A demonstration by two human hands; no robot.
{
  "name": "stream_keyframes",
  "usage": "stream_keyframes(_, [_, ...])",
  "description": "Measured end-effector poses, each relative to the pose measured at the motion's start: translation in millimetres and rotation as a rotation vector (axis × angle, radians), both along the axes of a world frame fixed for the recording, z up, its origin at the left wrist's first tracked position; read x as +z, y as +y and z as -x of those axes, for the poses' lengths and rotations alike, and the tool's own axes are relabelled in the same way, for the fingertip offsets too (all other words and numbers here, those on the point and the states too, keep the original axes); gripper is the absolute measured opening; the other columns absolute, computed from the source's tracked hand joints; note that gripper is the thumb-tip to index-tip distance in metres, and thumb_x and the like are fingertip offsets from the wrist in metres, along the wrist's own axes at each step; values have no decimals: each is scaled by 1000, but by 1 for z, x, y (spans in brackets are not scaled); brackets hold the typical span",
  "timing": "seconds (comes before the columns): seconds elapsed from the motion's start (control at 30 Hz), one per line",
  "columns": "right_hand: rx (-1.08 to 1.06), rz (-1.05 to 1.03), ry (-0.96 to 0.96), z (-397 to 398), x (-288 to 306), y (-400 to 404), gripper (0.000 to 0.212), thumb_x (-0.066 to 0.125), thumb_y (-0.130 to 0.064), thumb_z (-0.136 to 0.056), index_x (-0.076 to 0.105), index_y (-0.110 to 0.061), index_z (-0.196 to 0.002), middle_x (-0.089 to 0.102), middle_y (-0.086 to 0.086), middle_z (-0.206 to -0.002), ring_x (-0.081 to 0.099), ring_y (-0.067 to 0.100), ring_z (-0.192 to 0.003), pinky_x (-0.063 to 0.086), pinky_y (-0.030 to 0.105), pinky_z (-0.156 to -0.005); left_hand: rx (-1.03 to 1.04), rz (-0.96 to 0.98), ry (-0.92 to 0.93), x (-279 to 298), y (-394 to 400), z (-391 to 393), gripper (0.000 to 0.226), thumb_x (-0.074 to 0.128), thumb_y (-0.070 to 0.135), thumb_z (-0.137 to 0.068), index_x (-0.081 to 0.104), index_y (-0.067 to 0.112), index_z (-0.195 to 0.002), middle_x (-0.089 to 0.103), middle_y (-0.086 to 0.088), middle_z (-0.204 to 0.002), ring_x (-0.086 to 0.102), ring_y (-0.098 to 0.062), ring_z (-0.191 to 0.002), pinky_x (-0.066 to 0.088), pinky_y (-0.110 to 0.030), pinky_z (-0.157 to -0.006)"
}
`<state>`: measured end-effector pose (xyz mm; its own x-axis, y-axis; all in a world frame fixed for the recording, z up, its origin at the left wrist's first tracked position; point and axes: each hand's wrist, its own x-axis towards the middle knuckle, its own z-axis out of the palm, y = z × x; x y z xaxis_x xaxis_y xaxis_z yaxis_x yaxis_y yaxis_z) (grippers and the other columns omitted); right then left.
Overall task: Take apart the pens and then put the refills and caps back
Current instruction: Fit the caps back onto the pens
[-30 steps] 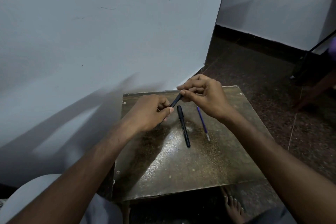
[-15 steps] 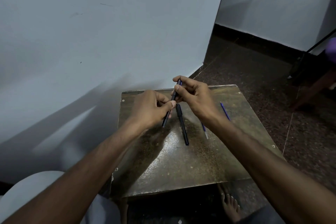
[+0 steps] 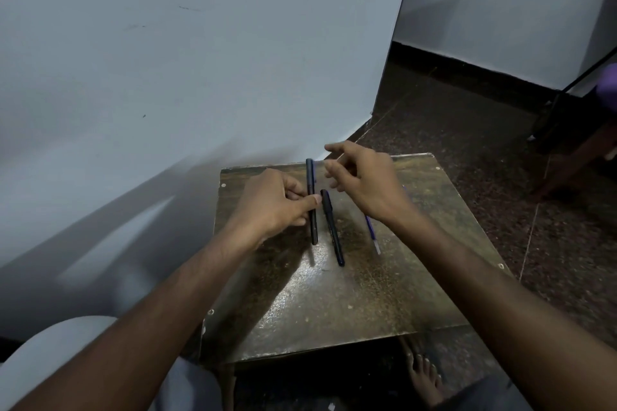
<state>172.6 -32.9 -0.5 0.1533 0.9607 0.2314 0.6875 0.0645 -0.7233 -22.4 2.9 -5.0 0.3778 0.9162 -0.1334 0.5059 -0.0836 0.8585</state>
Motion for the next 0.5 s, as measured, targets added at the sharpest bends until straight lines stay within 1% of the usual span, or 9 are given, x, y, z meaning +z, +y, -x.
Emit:
stream_keyframes(0.03, [-34, -4, -159, -2, 0, -1, 26, 75, -28, -102, 76, -13, -124, 77, -6, -86, 73, 6, -75, 57, 16, -73, 13, 3, 24, -3, 2, 0, 16, 91, 29, -88, 78, 22, -83, 80, 8, -64, 80, -5, -60, 62, -16, -57])
stream_keyframes(0.07, [-47, 25, -281, -2, 0, -3, 21, 80, -30, -98, 78, -12, -110, 74, -7, -79, 69, 6, -72, 51, 13, -67, 21, 6, 50, -6, 5, 1, 18, 93, 28, -87, 76, 22, -82, 79, 10, -62, 79, -5, -58, 62, -17, -56])
stream_keyframes(0.1, [-46, 85, -362, -2, -1, -4, 21, 83, -33, -94, 78, -13, -98, 71, -7, -75, 68, 8, -71, 50, 16, -64, 25, 8, 79, -9, 7, 2, 20, 94, 28, -86, 75, 22, -81, 79, 11, -61, 79, -5, -57, 64, -19, -57])
stream_keyframes(0.13, [-38, 160, -408, 1, -4, -4, 25, 86, -37, -91, 77, -13, -89, 71, -6, -73, 69, 12, -72, 55, 22, -65, 24, 10, 110, -10, 10, 3, 21, 94, 28, -85, 74, 23, -80, 79, 11, -62, 79, -6, -57, 66, -22, -60])
stream_keyframes(0.2, [-34, 272, -452, 7, -8, -4, 35, 88, -45, -86, 74, -14, -77, 73, 0, -72, 71, 17, -72, 63, 37, -68, 10, 19, 155, -13, 14, 4, 20, 95, 30, -84, 76, 22, -80, 81, 8, -64, 80, -6, -59, 69, -28, -67])
stream_keyframes(0.27, [-43, 313, -483, 11, -11, -3, 41, 89, -48, -84, 75, -12, -72, 75, 4, -70, 73, 20, -69, 66, 41, -67, -15, 22, 198, -15, 15, 3, 19, 94, 33, -84, 79, 21, -80, 82, 5, -66, 81, -8, -62, 69, -31, -74])
stream_keyframes(0.33, [-58, 356, -478, 13, -15, -4, 39, 89, -45, -84, 75, -11, -71, 75, 5, -69, 75, 21, -68, 67, 41, -67, -39, 35, 244, -17, 14, -1, 19, 93, 34, -86, 82, 19, -81, 83, 3, -68, 83, -9, -66, 69, -31, -79])
stream_keyframes(0.4, [-66, 395, -458, 14, -18, -5, 35, 87, -40, -86, 73, -11, -69, 73, 4, -67, 74, 21, -66, 67, 39, -65, -41, 54, 272, -17, 14, -4, 18, 92, 32, -87, 84, 17, -83, 83, 2, -69, 83, -8, -67, 69, -28, -76])
stream_keyframes(0.5, [-63, 414, -415, 15, -16, -3, 38, 84, -32, -86, 64, -12, -60, 62, -1, -57, 63, 18, -55, 60, 36, -57, -3, 80, 273, -17, 14, -6, 17, 94, 28, -85, 82, 16, -84, 82, 3, -68, 80, -5, -60, 64, -17, -60])
